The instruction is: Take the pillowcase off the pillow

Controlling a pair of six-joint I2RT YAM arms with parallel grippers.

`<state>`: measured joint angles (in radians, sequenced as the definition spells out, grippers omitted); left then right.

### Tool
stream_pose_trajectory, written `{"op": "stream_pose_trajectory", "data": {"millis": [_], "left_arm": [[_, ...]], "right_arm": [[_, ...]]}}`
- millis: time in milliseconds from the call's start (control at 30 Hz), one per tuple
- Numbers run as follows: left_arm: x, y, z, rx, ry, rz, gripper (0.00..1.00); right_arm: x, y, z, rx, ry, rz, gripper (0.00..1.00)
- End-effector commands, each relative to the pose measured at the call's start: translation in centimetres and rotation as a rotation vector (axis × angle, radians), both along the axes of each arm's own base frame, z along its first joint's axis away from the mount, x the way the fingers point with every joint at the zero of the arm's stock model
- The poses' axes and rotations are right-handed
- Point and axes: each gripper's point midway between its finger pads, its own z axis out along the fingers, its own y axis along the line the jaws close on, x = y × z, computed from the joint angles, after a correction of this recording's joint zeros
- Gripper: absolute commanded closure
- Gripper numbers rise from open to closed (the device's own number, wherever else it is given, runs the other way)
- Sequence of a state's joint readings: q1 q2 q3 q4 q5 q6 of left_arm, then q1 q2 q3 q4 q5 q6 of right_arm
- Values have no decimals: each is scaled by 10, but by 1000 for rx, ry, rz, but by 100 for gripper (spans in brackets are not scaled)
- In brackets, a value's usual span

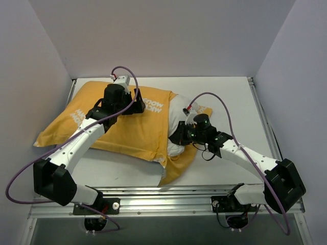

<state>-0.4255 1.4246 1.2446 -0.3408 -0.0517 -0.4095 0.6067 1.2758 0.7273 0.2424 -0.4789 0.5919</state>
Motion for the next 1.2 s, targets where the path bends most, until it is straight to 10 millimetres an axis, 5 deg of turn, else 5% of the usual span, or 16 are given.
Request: {"op": "stream_pose_trajectory", "data": {"millis": [0,67,200,367,467,933,1033,1167], "left_arm": [[-42,-5,48,-94,-21,-69,5],[-72,-1,56,-123,-1,-68,5],[-139,8,19,-100,171,-74,5],[-192,-3,-32,-199,347,-76,5],[-201,-10,-54,-255,398,-45,5],[-169,-29,-45,-594,252,98,10],[-166,-27,-53,-584,254,122,15],[-166,-25,-64,-558,269,137,39]], "right_arm": [[7,18,52,80,-138,-11,100],[15,22,64,77,-172,-40,100],[24,27,72,40,-205,-91,100],[31,33,83,36,-229,-118,100],[35,39,84,12,-239,-103,100],[32,47,78,23,-225,-111,100],[33,44,77,24,-225,-130,100],[33,43,81,34,-222,-147,100]]}}
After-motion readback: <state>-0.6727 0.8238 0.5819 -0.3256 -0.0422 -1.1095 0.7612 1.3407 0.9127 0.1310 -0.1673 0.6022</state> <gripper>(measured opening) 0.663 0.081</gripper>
